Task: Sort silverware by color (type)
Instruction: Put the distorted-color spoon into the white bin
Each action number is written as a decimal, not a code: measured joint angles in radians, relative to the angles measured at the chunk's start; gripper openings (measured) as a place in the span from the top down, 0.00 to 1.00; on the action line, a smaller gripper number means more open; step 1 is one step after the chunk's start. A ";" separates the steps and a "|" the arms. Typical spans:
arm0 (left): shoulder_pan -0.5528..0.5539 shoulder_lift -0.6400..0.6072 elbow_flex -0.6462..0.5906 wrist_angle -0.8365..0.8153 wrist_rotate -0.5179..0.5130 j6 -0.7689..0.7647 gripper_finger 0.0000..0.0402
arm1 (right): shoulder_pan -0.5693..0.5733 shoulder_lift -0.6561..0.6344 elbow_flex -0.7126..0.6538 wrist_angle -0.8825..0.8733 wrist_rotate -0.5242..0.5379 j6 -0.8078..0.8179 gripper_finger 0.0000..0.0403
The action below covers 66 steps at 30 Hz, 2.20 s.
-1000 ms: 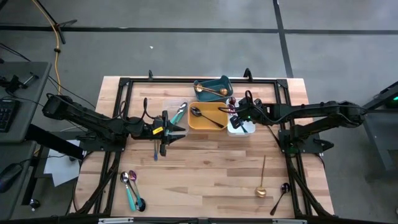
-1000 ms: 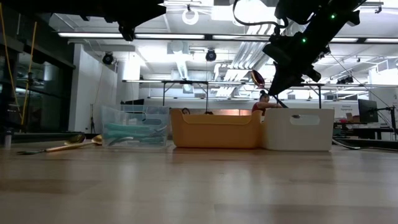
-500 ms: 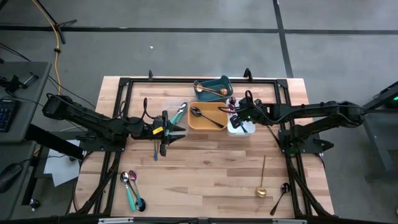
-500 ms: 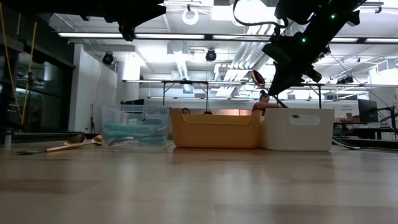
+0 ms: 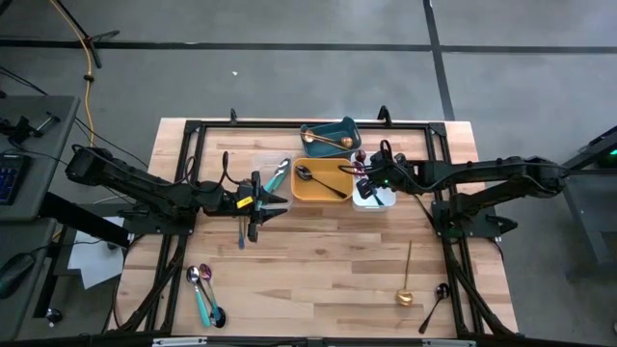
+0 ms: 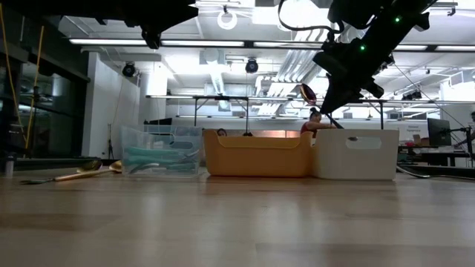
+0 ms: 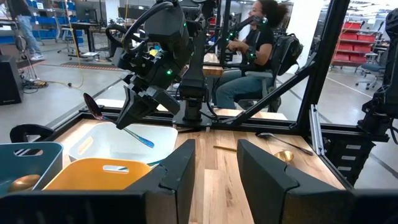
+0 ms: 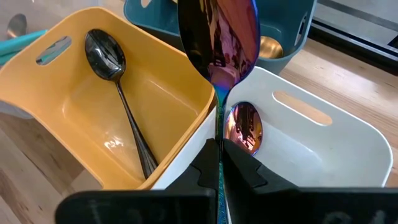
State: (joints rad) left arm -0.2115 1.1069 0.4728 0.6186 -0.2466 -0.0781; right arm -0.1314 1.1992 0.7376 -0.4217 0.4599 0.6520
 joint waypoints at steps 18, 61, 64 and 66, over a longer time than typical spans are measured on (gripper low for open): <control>0.000 0.000 0.000 0.000 0.000 0.000 0.72 | 0.000 0.000 0.000 0.000 0.000 0.003 1.00; 0.000 0.000 0.000 0.000 0.000 -0.001 0.72 | 0.000 0.000 0.000 0.000 0.000 0.004 1.00; 0.000 0.000 0.000 0.000 0.000 -0.001 0.72 | 0.000 0.000 0.000 -0.002 -0.009 0.025 1.00; 0.000 0.000 0.000 0.000 0.000 -0.001 0.72 | 0.000 0.000 0.000 -0.016 -0.015 0.032 1.00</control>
State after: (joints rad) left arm -0.2115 1.1069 0.4728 0.6185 -0.2464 -0.0792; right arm -0.1312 1.1995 0.7380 -0.4372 0.4445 0.6841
